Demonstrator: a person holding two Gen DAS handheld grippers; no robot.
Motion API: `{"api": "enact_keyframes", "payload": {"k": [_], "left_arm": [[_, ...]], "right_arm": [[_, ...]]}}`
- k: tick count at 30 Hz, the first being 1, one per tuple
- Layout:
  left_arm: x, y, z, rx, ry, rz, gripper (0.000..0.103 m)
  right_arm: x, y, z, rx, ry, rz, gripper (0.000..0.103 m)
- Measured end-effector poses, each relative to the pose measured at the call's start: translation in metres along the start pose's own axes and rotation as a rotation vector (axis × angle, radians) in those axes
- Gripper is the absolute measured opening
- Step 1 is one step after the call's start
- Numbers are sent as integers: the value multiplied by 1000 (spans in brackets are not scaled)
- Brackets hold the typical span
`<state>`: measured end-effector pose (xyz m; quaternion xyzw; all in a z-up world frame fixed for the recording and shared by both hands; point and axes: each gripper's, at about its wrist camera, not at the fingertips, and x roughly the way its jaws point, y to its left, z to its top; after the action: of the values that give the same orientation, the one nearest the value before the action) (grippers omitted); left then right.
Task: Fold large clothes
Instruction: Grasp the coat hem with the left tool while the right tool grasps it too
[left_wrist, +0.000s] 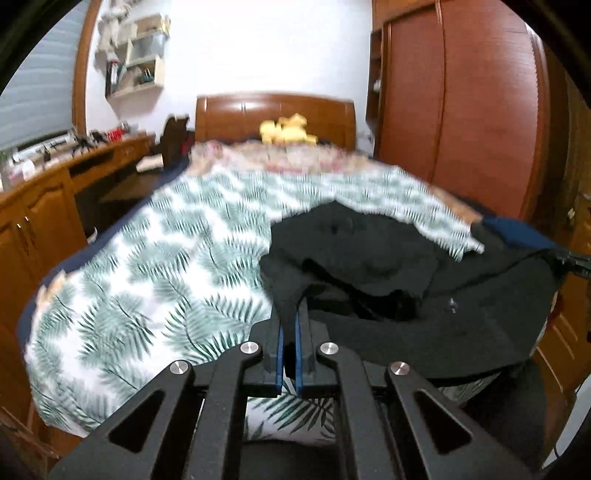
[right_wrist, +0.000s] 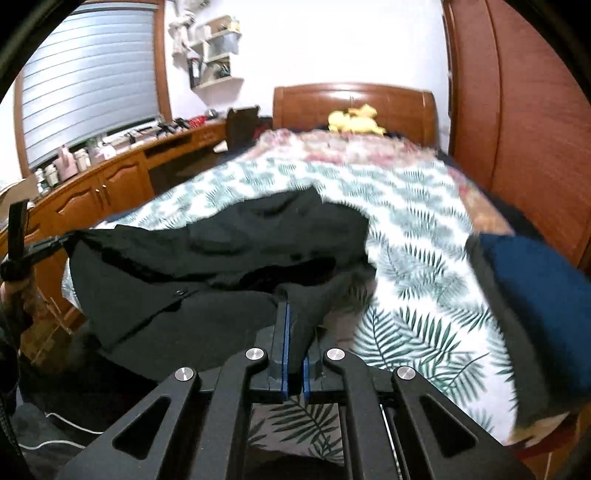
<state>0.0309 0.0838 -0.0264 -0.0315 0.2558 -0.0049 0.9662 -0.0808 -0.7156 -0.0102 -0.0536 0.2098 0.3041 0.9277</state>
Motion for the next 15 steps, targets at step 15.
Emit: {"api": "enact_keyframes", "payload": {"k": [15], "left_arm": [[-92, -5, 3, 4, -139, 1, 5]], "right_arm": [[-103, 3, -45, 6, -70, 93, 4]]}}
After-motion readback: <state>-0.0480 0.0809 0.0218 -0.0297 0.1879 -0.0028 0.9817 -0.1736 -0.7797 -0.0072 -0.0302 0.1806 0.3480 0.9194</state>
